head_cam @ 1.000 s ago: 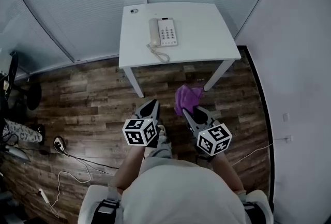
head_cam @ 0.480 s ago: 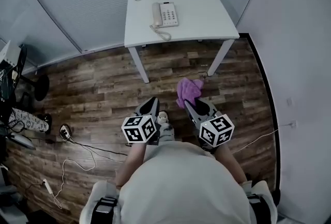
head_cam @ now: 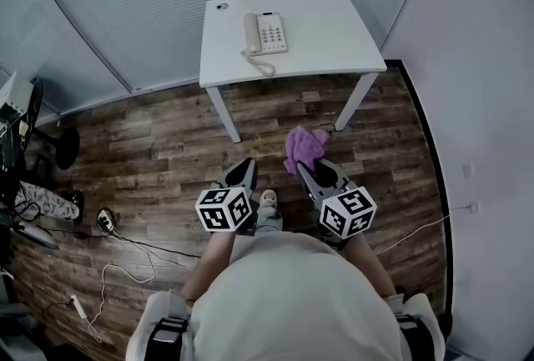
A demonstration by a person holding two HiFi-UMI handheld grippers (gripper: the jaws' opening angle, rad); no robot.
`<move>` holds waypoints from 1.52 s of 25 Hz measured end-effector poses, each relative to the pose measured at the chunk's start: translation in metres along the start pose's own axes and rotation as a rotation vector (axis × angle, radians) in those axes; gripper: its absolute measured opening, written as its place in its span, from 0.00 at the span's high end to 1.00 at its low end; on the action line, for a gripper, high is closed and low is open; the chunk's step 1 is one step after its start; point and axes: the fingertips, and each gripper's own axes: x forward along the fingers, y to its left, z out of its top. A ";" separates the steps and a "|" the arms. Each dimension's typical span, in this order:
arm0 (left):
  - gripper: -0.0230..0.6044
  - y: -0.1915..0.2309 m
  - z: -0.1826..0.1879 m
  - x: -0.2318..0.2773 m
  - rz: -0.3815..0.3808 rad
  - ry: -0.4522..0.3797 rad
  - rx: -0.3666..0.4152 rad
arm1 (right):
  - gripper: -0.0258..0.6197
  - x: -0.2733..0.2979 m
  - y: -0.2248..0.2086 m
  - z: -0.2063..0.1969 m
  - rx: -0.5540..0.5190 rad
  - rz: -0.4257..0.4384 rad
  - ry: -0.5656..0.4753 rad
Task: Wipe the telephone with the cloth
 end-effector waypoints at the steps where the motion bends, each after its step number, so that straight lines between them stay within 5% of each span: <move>1: 0.91 0.001 0.004 0.005 -0.005 0.001 0.003 | 0.81 0.004 -0.003 0.002 0.006 -0.001 -0.001; 38: 0.91 0.110 0.125 0.187 -0.091 0.050 0.010 | 0.81 0.205 -0.109 0.089 0.012 -0.079 -0.007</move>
